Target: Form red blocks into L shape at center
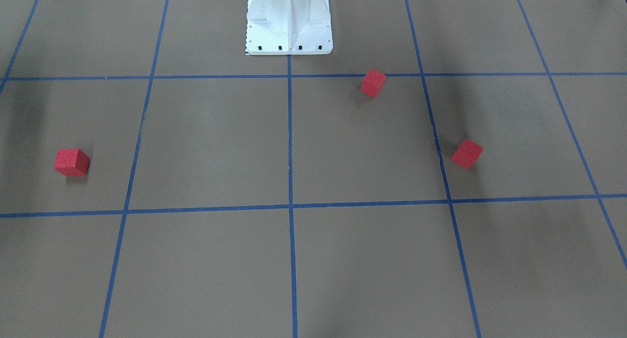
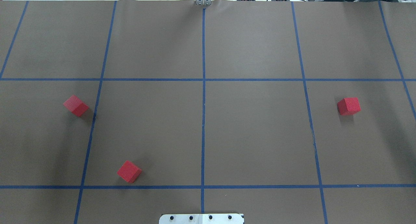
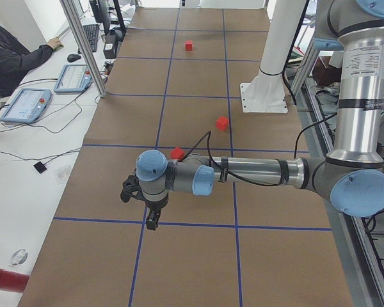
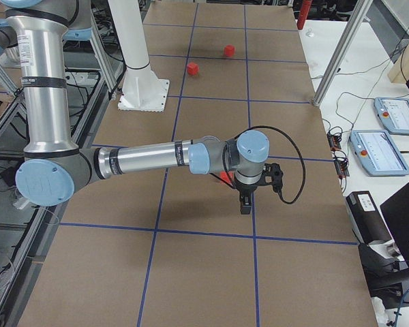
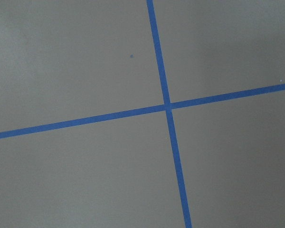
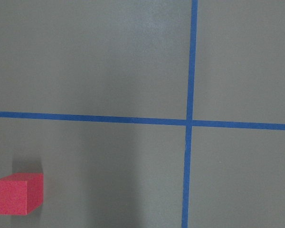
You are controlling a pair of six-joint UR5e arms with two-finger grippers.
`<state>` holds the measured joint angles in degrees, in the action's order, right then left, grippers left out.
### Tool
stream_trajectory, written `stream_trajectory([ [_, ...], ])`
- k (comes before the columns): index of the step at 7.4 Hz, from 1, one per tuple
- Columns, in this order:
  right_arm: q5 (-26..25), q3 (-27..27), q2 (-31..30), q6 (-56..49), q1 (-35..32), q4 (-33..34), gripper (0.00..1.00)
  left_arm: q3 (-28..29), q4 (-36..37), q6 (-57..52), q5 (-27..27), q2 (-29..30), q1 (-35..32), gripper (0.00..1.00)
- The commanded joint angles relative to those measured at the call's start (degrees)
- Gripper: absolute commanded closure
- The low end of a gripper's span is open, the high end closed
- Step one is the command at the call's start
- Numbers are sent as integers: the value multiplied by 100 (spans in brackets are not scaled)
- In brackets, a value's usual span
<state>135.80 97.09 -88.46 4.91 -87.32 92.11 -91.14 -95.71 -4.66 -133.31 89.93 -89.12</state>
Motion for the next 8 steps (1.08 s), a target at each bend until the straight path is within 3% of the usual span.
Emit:
stream_trajectory([
  [1,0,-23,-23,10,-4,-1,1,-9,0,-26,-2,-2,0,0],
  [4,8,-5,-14,19,-4,-1,1,-166,-26,26,6,16,43,0],
  [6,8,-5,-14,28,5,-1,1,-246,-743,201,-29,86,70,0],
  [8,8,-5,4,37,5,-9,1,-753,-809,824,15,435,508,0],
])
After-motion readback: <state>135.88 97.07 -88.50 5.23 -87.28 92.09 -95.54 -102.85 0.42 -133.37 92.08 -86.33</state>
